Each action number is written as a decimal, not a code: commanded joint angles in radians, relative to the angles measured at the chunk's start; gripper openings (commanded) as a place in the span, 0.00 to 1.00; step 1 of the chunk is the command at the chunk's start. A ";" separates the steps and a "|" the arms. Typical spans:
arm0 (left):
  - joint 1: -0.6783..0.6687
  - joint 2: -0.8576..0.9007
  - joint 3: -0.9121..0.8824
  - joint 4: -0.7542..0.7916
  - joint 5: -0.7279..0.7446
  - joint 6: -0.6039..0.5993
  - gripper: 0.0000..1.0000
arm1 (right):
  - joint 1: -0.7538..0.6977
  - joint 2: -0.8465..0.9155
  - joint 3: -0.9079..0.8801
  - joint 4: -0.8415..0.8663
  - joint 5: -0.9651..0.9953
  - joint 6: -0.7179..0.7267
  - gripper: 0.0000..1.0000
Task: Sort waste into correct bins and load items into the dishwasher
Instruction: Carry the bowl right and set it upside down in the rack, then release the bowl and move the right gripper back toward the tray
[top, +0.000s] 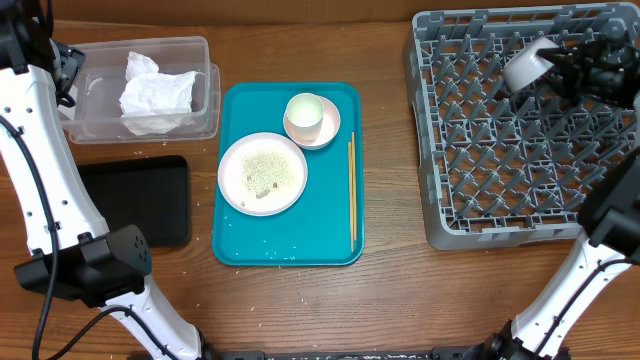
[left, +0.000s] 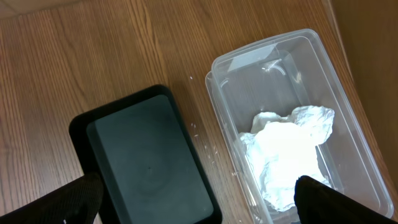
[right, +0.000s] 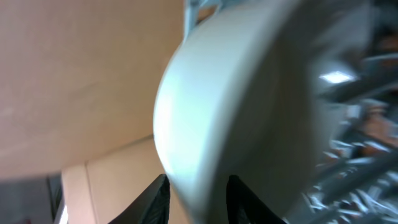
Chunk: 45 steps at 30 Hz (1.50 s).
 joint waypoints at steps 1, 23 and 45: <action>-0.006 0.009 -0.001 0.001 -0.019 -0.009 1.00 | -0.050 -0.068 0.104 -0.092 0.192 -0.010 0.33; -0.013 0.009 -0.001 0.001 -0.019 -0.010 1.00 | 0.198 -0.276 0.224 -0.252 1.081 -0.180 0.49; -0.013 0.009 -0.001 0.001 -0.019 -0.009 1.00 | 0.257 -0.081 0.110 -0.191 1.223 -0.215 0.04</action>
